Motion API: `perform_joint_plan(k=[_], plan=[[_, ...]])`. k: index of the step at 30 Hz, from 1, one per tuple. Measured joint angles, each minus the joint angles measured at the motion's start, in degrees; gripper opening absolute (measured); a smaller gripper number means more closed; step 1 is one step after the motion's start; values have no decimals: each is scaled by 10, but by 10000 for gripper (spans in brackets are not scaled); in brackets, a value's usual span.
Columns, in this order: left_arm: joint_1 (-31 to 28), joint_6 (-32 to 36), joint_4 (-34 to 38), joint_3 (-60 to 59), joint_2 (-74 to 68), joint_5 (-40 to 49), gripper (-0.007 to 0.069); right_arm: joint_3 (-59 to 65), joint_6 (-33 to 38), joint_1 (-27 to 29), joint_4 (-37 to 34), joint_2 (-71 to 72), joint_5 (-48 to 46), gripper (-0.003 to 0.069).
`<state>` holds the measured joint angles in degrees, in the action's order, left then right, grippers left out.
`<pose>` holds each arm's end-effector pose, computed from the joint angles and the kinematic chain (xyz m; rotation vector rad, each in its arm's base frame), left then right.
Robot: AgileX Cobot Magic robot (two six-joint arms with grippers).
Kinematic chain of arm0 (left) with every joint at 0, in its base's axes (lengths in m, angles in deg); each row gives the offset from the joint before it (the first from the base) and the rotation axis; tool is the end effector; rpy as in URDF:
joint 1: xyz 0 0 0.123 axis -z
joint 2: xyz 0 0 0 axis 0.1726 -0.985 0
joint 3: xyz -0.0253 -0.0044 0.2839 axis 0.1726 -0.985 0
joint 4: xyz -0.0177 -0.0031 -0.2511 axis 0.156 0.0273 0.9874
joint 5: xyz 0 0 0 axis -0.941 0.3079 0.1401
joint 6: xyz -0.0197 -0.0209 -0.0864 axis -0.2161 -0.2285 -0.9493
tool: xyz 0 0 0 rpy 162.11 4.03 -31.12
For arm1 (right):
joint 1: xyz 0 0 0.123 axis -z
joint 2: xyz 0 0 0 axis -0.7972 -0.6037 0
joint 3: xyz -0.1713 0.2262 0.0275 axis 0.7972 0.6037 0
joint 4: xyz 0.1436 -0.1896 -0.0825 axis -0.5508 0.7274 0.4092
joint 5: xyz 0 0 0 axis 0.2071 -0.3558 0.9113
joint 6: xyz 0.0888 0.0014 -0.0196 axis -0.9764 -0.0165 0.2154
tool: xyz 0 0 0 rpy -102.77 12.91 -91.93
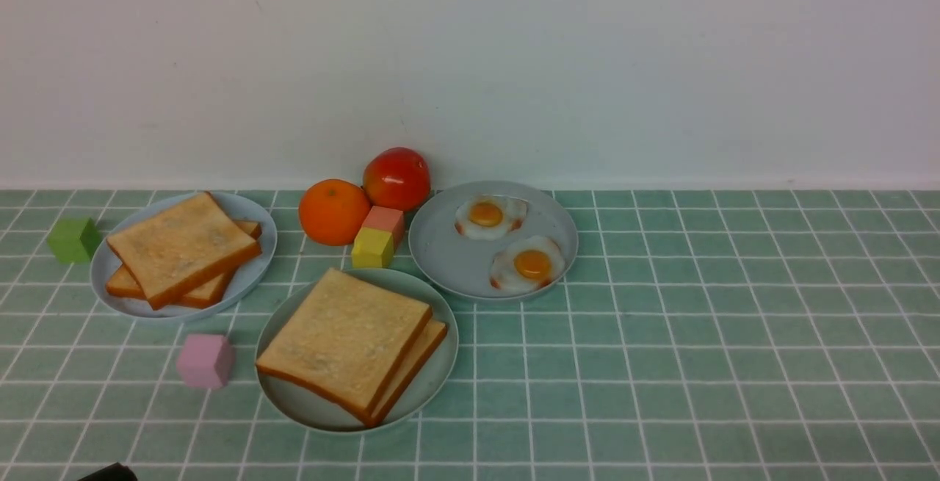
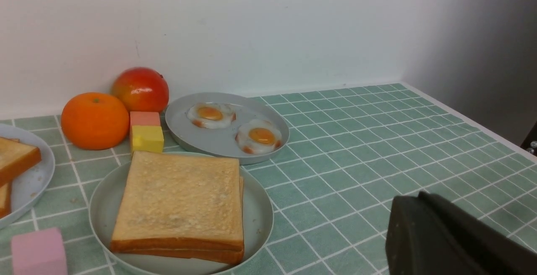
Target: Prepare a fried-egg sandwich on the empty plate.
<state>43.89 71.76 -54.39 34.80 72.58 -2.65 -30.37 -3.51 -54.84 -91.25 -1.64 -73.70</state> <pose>0.0465 -0.0338 0.2393 0.3221 1.5984 -0.6456 0.0522 0.0042 0.1740 -0.0585 1.8658 0.0422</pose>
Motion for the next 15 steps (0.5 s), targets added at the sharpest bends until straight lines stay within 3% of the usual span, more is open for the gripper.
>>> perform_joint_plan(k=[8,12,15], plan=[[-10,-4,-15,-4,0,-15,6,0,0,0,0,0,0,-8],[-93,-26,-34,-15,4,-60,-13,0,0,0,-1,0,0,-6],[-208,-36,-52,-47,35,-68,-13,0,0,0,-1,0,0,0]])
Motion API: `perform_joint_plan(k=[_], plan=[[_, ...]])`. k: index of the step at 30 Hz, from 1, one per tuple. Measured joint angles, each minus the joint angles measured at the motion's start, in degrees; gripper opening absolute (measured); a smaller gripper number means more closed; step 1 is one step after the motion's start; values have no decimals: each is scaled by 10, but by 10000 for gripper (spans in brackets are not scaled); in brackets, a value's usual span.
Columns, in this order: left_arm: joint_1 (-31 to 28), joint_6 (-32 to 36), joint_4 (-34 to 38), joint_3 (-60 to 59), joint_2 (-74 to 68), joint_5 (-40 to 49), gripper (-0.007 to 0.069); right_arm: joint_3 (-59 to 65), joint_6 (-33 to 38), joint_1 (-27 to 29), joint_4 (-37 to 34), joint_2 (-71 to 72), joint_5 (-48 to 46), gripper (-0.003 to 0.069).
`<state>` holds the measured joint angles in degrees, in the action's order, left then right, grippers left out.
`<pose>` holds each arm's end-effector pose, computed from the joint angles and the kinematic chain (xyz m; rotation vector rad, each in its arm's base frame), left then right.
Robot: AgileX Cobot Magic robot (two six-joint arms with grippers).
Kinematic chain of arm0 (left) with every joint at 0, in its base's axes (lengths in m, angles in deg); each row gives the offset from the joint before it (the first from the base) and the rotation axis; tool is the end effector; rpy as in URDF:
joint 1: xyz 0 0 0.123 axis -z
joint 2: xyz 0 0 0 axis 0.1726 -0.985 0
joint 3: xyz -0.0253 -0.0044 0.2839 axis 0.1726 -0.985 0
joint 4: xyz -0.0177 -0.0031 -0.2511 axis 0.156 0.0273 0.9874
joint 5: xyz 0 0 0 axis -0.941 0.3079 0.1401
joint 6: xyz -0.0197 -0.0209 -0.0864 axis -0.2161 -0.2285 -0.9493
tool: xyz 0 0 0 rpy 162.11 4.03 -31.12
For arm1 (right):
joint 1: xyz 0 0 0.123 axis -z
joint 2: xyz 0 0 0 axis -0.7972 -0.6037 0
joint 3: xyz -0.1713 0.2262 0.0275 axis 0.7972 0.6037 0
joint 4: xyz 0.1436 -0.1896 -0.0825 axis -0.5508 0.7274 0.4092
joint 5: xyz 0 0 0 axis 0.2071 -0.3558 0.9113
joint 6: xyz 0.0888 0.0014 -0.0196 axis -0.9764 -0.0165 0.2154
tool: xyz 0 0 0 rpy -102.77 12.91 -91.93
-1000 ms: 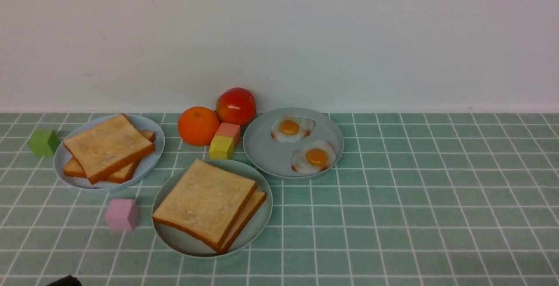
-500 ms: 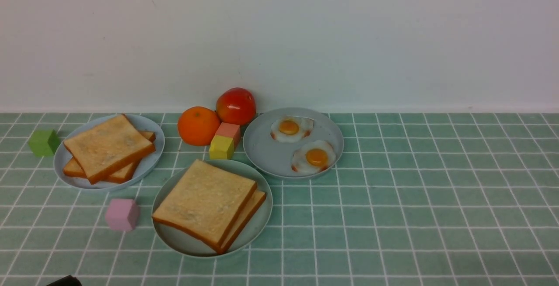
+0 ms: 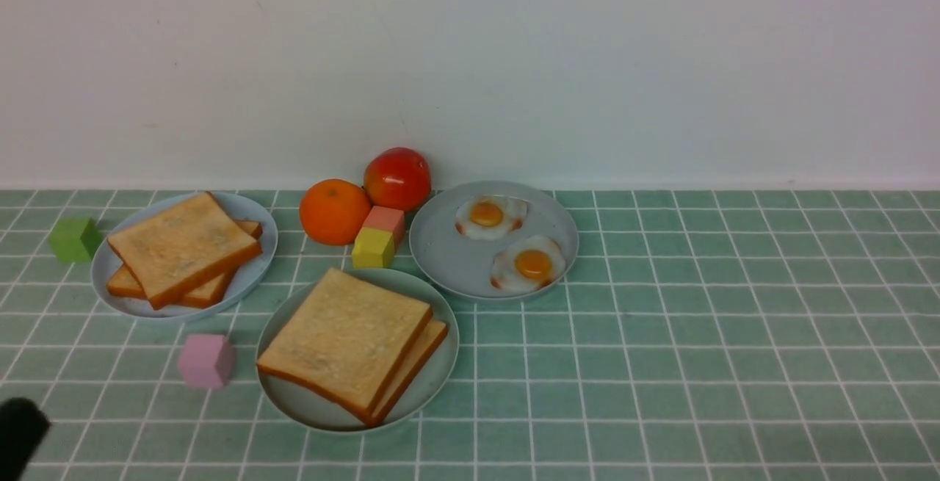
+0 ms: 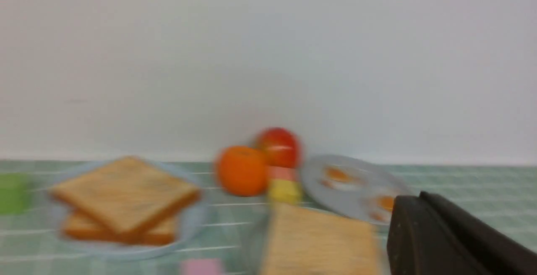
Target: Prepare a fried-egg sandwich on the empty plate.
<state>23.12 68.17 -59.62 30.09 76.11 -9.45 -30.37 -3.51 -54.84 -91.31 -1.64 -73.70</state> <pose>0.0537 -0.0128 0.2257 0.0317 1.5050 -0.3404 0.0522 0.0042 0.1740 -0.0579 1.8658 0.0433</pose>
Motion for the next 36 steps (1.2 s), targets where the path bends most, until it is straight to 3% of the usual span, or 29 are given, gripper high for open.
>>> perform_joint_plan(k=[4,7,8,12,36], plan=[[-80,-26,-4,-41,16,27,-13,0,0,0,0,0,0,0],[-106,-47,-4,-44,16,88,-13,0,0,0,0,0,-1,0],[-117,-58,-5,-46,16,144,-13,0,0,0,0,0,-1,0],[-120,-72,-4,-48,16,187,-13,0,0,0,0,0,-1,1],[-120,-75,-4,-48,16,187,-13,0,0,0,-1,0,-1,14]])
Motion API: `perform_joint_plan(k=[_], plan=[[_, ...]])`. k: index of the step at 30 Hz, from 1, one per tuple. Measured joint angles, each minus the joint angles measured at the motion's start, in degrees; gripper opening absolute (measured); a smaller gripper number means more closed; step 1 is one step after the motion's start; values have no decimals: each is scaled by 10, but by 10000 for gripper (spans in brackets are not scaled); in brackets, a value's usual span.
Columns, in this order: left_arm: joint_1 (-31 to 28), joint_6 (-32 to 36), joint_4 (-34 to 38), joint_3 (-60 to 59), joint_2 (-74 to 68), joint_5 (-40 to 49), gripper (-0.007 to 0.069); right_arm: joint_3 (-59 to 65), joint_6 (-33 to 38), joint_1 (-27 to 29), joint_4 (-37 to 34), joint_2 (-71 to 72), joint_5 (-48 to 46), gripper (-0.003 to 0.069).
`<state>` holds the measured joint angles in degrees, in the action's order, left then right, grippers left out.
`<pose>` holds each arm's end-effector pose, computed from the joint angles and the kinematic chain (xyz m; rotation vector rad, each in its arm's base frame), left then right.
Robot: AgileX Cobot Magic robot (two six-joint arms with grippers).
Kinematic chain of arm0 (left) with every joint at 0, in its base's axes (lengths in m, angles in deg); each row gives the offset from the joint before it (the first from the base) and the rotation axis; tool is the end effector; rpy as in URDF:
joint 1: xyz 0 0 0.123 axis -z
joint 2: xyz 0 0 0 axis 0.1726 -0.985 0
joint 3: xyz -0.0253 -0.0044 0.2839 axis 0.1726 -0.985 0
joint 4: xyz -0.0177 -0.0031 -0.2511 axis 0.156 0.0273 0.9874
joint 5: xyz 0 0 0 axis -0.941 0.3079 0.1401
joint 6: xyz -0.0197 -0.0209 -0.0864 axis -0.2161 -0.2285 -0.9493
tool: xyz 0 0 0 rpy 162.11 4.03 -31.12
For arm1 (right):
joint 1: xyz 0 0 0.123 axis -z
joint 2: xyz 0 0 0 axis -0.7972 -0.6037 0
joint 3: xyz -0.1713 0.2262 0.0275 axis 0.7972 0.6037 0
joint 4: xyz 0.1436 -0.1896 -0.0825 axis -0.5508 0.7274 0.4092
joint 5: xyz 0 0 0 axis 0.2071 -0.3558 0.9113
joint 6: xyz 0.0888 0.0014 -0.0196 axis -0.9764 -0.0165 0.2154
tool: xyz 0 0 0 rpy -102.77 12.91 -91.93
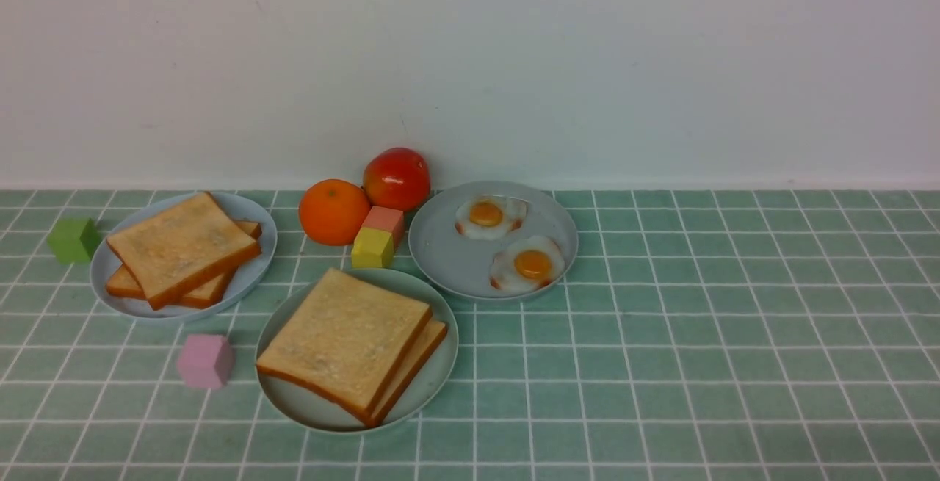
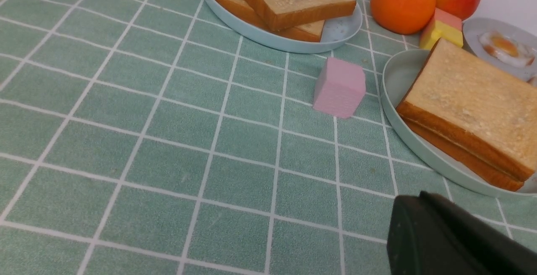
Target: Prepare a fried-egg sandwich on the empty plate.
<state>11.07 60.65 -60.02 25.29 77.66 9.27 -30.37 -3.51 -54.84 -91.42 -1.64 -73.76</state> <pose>0.0526 -0.0023 0.1696 -0.2649 1.8675 -0.2411 0.0522 0.0043 0.1739 -0.0568 1.8669 0.0452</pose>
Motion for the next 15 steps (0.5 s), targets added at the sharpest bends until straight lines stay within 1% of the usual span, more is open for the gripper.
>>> perform_joint_plan(k=[15], plan=[[0,0,0,0,0,0,-10,0,0,0,0,0,0,20]])
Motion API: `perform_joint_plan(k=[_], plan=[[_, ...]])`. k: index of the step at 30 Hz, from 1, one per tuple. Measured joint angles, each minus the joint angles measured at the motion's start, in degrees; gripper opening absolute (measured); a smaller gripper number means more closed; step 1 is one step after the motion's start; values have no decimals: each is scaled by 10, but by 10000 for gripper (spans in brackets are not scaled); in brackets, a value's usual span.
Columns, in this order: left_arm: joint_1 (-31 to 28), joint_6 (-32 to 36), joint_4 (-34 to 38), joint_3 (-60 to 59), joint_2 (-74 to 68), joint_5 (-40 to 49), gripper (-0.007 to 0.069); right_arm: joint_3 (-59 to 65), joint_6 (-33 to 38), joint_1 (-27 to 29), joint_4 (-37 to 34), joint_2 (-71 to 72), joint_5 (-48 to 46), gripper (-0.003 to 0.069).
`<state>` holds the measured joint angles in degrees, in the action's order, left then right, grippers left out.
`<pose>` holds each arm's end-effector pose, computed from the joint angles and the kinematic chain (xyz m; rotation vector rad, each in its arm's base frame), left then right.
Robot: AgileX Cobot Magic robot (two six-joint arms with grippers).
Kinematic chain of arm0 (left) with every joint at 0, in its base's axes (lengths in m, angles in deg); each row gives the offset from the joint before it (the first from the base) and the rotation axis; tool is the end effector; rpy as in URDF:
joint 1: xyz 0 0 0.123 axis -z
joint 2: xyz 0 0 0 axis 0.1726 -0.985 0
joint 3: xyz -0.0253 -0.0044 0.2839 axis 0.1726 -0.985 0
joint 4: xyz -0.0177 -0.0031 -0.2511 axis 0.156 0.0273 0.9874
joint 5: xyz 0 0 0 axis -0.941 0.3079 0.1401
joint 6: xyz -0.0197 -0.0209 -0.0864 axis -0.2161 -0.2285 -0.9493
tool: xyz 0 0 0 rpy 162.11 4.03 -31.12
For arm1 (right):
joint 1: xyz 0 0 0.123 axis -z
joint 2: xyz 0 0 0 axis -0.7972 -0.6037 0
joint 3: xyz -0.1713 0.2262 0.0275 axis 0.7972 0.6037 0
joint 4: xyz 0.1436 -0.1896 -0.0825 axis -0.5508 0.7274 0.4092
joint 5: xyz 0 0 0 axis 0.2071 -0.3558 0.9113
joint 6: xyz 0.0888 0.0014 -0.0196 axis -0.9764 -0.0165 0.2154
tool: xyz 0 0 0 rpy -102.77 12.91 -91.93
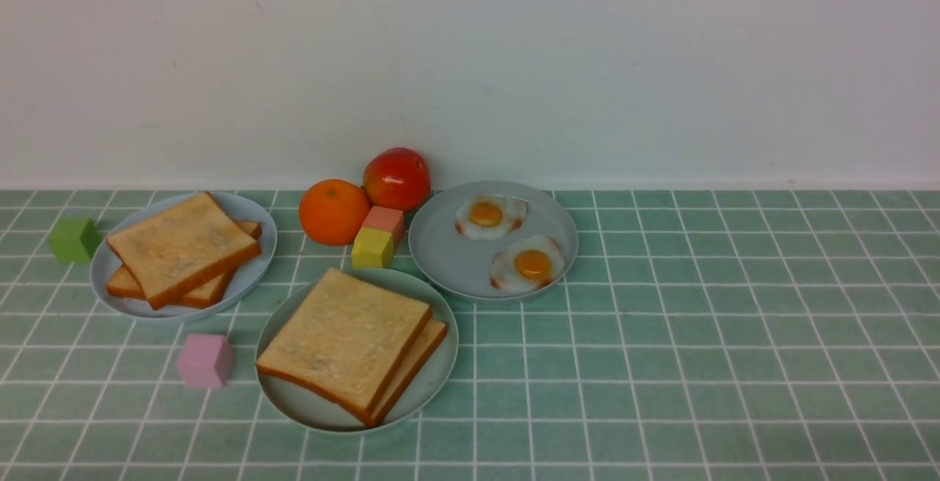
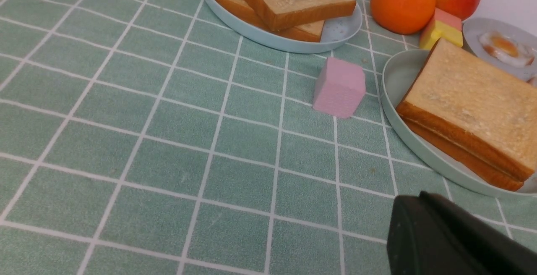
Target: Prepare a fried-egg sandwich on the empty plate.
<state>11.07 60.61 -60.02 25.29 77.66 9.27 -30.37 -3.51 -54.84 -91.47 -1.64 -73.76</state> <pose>0.0526 -0.0023 0.1696 -0.2656 1.8674 -0.2415 0.0522 0.0043 0.1739 -0.0563 1.8669 0.0461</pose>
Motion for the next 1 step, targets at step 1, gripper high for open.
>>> perform_joint_plan(k=[1], plan=[[0,0,0,0,0,0,-9,0,0,0,0,0,0,20]])
